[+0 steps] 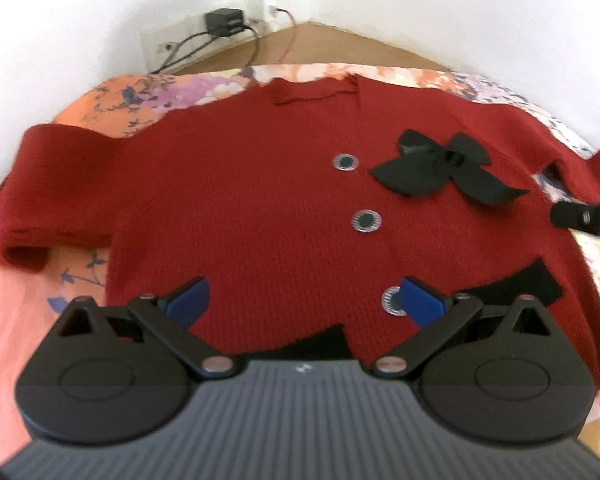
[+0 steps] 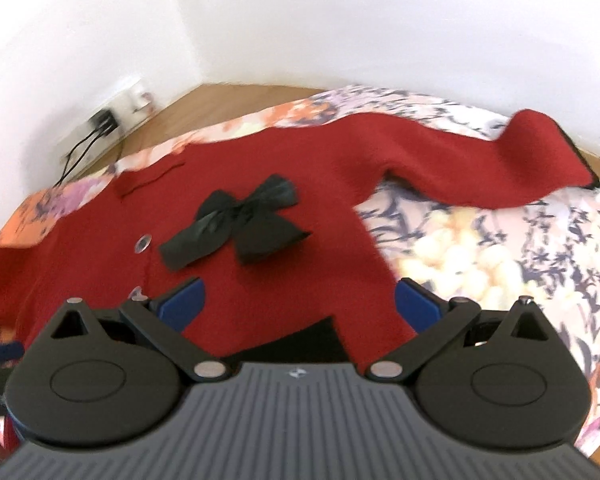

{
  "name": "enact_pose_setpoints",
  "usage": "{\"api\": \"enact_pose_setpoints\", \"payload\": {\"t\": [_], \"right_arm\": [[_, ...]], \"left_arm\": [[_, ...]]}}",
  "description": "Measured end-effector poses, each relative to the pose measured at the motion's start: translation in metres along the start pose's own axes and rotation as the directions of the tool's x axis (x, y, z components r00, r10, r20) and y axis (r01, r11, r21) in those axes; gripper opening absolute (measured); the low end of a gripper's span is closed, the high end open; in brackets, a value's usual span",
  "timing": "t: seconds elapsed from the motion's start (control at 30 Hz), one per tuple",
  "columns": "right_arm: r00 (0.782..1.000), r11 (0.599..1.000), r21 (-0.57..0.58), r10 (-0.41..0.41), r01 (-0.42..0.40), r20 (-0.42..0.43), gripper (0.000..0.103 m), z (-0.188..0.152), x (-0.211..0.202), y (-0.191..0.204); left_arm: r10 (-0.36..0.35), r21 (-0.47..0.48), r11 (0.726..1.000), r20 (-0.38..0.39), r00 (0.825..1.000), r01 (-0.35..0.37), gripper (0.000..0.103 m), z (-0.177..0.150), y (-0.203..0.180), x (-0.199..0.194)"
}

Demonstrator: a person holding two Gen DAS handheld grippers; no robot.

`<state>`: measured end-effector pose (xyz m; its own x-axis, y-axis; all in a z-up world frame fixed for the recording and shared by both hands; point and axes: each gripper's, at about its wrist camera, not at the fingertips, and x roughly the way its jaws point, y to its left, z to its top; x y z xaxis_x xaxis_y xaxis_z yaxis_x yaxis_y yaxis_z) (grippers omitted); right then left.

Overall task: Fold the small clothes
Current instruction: 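Move the right gripper to the black-cuffed sleeve and close on the cuff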

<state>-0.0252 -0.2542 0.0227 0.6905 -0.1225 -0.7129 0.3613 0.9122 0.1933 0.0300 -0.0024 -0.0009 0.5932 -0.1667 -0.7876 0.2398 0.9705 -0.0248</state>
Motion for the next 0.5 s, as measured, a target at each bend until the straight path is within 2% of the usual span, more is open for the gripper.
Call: {"api": "enact_pose_setpoints", "payload": {"t": [0.1, 0.27, 0.5], "right_arm": [[1.0, 0.999, 0.04, -0.018, 0.018, 0.011, 0.103, 0.012, 0.003, -0.026], [0.998, 0.993, 0.104, -0.064, 0.061, 0.024, 0.103, 0.033, 0.012, -0.075], [0.996, 0.982, 0.172, -0.086, 0.083, 0.012, 0.103, 0.062, 0.034, -0.145]], "left_arm": [[-0.021, 0.023, 1.0, 0.002, 1.0, 0.021, 0.103, -0.001, -0.008, 0.0], [-0.039, -0.011, 0.999, -0.02, 0.999, 0.038, 0.103, 0.005, -0.024, 0.009], [-0.014, -0.056, 0.998, -0.032, 0.999, 0.012, 0.103, 0.019, -0.052, 0.025]]}}
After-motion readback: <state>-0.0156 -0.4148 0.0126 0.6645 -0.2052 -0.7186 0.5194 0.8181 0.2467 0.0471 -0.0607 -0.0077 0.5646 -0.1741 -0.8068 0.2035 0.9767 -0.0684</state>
